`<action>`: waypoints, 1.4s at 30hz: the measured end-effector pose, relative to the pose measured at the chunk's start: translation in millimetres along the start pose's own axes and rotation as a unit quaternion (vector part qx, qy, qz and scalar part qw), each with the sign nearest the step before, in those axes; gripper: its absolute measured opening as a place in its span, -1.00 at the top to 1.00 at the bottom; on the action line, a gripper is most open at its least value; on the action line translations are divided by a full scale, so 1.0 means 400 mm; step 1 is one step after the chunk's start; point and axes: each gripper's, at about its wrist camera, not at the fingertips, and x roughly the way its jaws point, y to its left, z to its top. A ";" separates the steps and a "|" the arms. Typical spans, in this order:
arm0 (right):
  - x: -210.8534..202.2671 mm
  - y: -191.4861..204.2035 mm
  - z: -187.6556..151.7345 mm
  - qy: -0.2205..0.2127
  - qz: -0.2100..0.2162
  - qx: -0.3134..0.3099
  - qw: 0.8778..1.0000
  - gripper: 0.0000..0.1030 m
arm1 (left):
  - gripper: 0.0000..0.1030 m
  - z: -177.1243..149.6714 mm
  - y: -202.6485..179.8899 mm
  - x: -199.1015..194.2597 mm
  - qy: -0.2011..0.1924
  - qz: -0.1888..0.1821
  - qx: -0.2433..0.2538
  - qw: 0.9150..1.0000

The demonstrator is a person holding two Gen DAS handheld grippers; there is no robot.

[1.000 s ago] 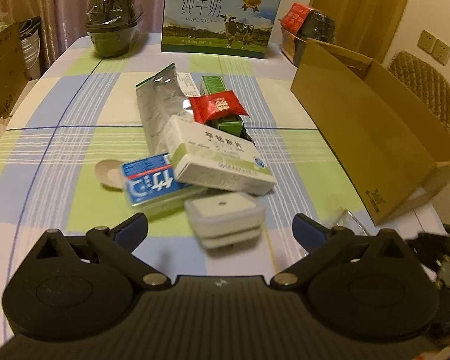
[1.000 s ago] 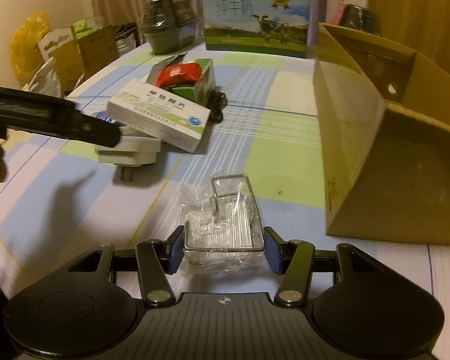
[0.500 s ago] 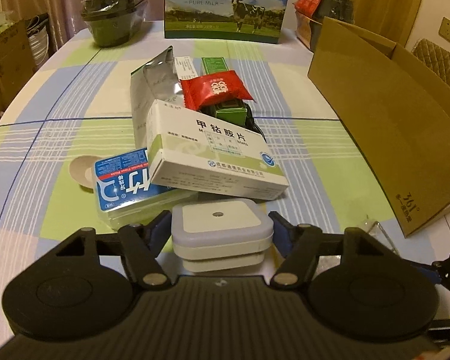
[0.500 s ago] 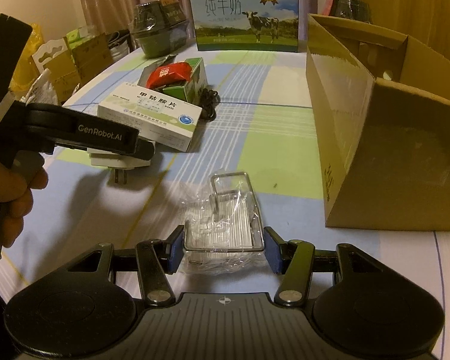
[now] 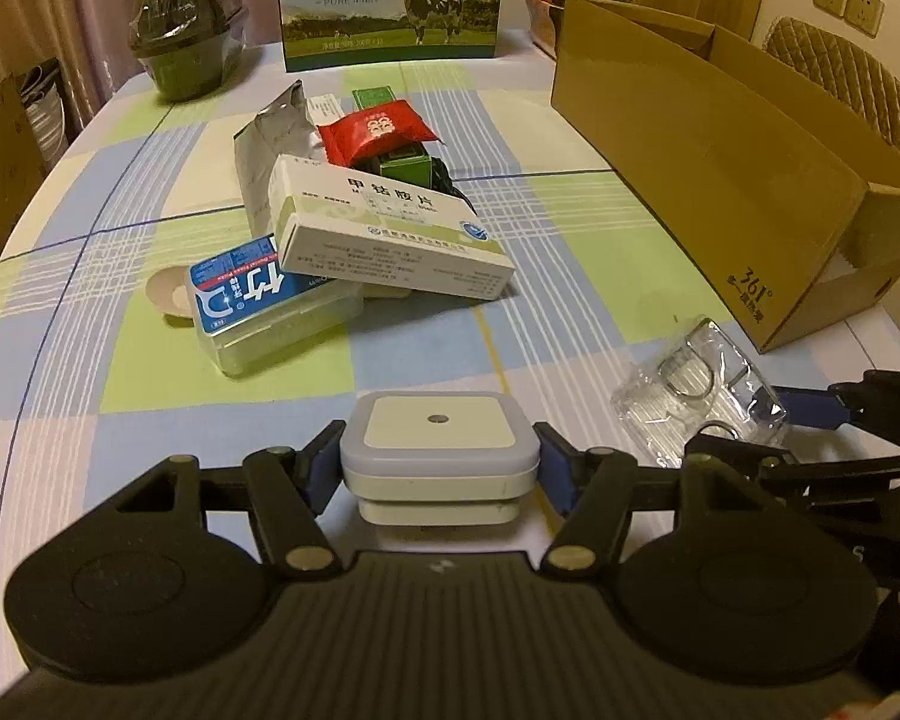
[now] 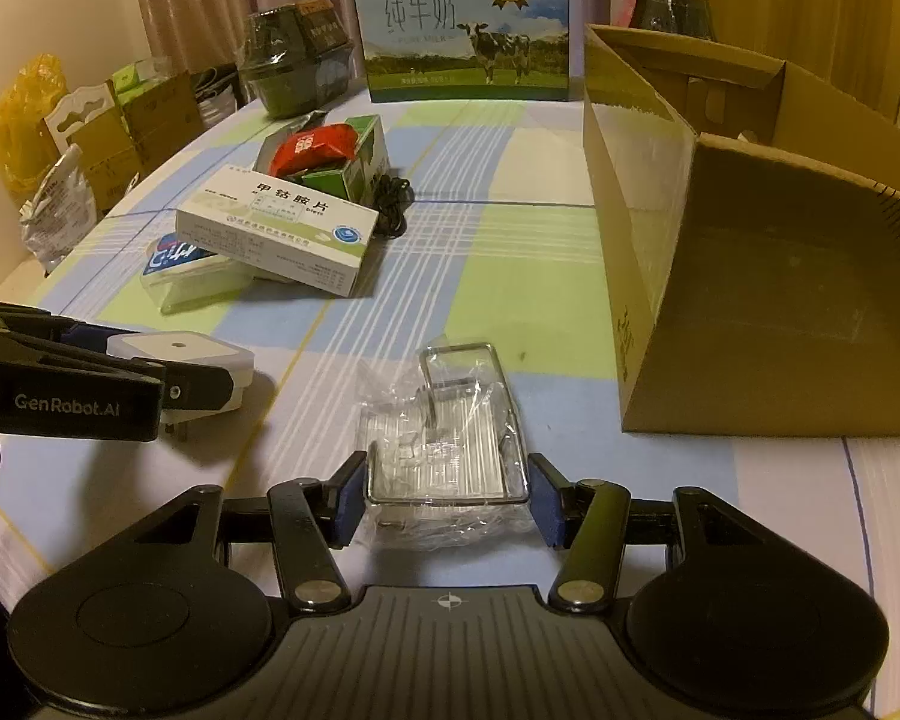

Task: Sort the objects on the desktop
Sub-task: 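Carry the soap dish into the cardboard box with the right tool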

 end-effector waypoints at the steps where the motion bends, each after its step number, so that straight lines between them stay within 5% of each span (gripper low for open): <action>1: 0.001 0.001 -0.001 0.000 0.000 -0.002 1.000 -0.01 | -0.19 0.000 -0.002 0.002 0.000 0.002 0.002 1.000; 11: 0.022 0.003 -0.004 0.001 0.005 -0.010 1.000 -0.17 | -0.18 0.007 -0.007 0.023 0.001 0.009 0.010 1.000; 15: 0.023 0.007 -0.003 0.000 0.004 -0.014 1.000 -0.01 | -0.18 0.006 -0.008 0.021 0.001 0.010 0.012 1.000; 27: -0.053 0.027 0.012 -0.031 -0.005 -0.030 0.999 0.01 | -0.17 0.002 -0.017 -0.050 -0.021 0.009 0.019 1.000; 42: -0.262 -0.013 0.134 -0.167 -0.053 -0.049 0.983 0.00 | -0.17 0.158 -0.112 -0.217 -0.111 -0.025 0.046 0.992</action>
